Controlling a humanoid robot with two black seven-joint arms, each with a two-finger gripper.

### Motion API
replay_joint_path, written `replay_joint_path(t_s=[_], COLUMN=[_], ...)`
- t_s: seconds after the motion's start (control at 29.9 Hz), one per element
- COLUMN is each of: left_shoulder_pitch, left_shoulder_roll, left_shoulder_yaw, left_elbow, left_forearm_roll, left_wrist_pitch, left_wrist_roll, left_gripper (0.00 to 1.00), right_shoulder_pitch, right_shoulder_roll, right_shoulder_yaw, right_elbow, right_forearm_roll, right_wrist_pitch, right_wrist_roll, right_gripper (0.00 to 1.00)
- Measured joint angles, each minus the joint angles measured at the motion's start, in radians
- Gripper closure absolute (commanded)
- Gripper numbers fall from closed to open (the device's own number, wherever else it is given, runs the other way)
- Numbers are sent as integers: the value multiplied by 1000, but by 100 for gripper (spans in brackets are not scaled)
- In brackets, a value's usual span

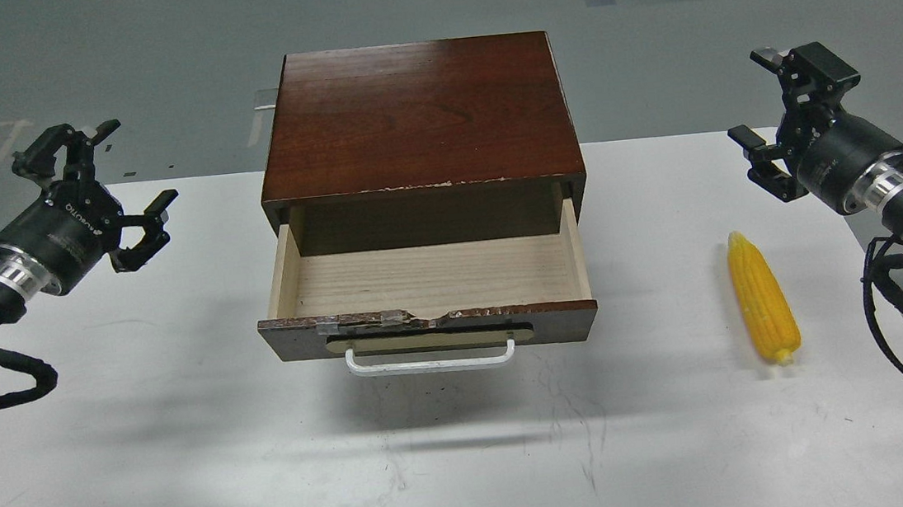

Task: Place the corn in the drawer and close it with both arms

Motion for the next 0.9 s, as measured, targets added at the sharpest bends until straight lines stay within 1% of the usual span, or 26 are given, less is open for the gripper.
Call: replay_joint_path(t_s=[0.2, 0.7, 0.8, 0.9], left_shoulder_pitch=[3, 3, 3, 3], left_shoulder_roll=[0, -4, -7, -7], left_shoulder_yaw=[4, 1, 0, 0], left_elbow=[-1, -3, -3, -5], left_forearm_roll=[0, 0, 0, 0], left_wrist_pitch=[0, 3, 17, 25], left_wrist_roll=[0, -1, -14, -26], left_gripper=[2, 2, 2, 2], right_shoulder_pitch=[-3, -16, -16, -16], right_shoulder_roll=[-39, -27, -25, -36], right_shoulder_yaw=[-1, 29, 38, 23], right_elbow=[22, 4, 4, 17], right_forearm_roll=[-56, -51, -51, -57], right_wrist_pitch=[-25, -80, -89, -127], right_wrist_roll=[-8, -6, -4, -1], right_gripper=[0, 0, 0, 0])
